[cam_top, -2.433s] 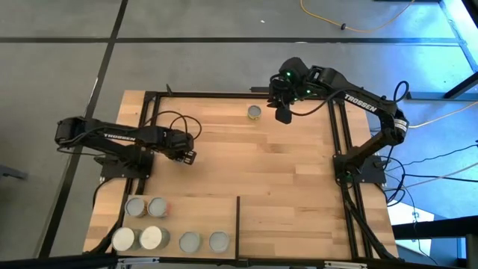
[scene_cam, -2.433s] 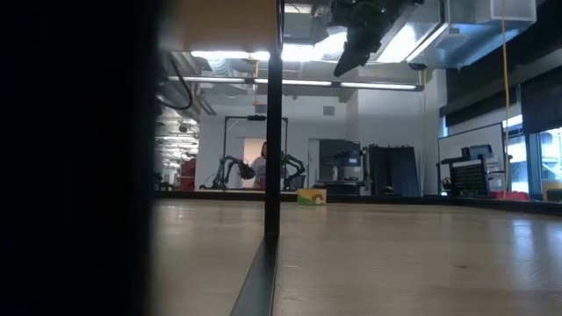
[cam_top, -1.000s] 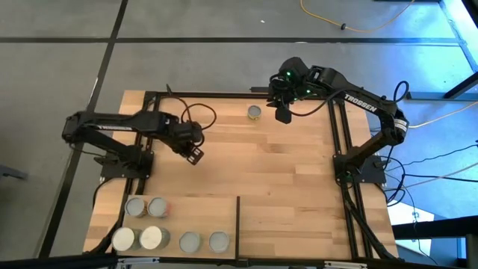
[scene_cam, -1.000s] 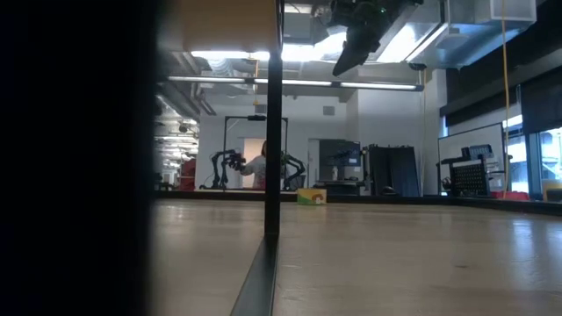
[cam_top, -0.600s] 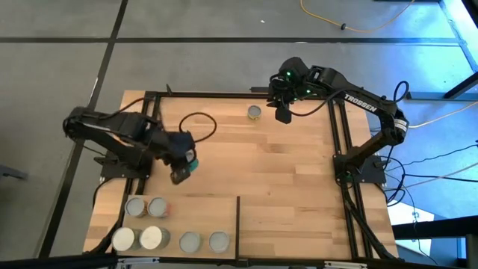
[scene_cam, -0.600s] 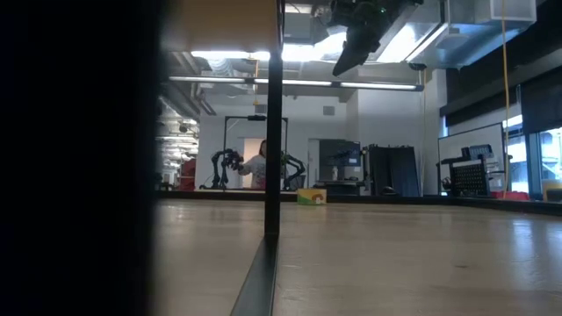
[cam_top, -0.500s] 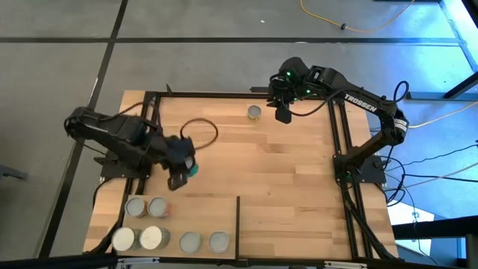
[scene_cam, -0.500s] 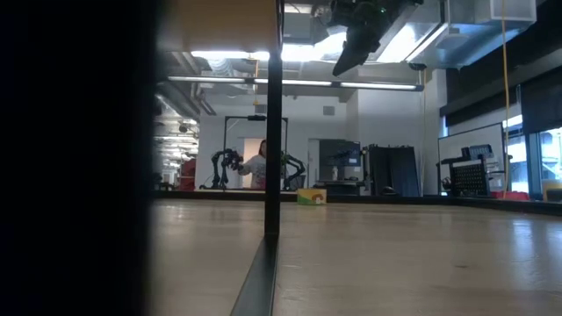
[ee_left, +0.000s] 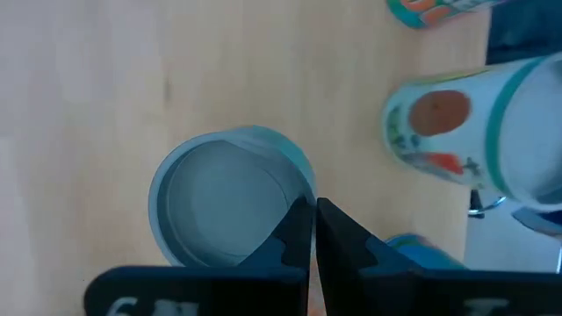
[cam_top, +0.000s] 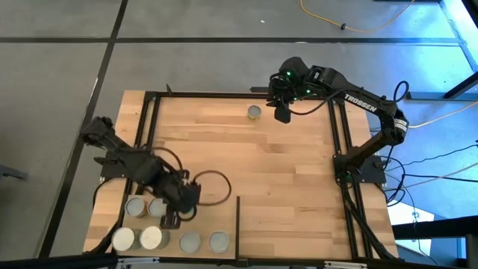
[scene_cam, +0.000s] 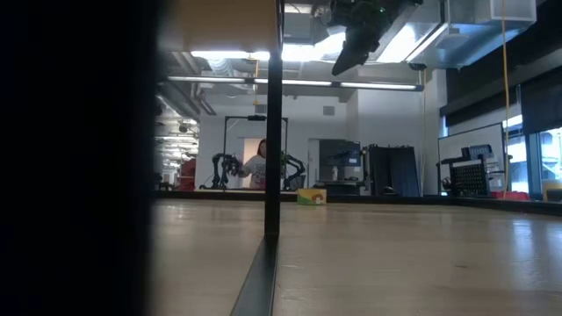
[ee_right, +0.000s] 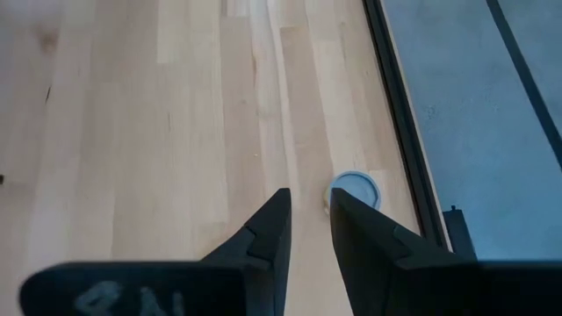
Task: Pick and place cans onto a shelf
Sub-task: Put the blue tuna can on the shelf
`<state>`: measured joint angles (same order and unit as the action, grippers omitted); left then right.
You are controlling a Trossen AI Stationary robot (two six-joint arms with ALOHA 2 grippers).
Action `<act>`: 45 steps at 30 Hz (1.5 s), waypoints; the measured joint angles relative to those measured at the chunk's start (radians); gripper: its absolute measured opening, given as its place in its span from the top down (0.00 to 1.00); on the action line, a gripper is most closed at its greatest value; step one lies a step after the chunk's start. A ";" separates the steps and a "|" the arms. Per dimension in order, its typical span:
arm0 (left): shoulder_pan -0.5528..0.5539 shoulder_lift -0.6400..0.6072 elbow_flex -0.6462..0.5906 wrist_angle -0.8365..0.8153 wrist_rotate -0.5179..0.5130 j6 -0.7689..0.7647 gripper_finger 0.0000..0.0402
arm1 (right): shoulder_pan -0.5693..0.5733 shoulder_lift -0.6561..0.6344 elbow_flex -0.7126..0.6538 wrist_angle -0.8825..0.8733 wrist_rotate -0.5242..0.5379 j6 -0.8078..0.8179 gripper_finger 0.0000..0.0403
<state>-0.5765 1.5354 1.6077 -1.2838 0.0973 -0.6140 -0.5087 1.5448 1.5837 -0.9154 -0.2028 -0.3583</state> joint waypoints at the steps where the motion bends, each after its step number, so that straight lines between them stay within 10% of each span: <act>1: -0.010 0.011 0.000 0.016 0.001 0.000 1.00 | 0.000 0.000 0.000 0.000 0.000 0.010 0.79; 45: -0.038 0.037 -0.050 0.180 0.012 -0.005 0.96 | 0.000 0.000 0.000 -0.001 0.000 0.021 0.79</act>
<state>-0.6143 1.5719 1.5574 -1.1042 0.1093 -0.6185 -0.5087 1.5448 1.5837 -0.9164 -0.2031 -0.3374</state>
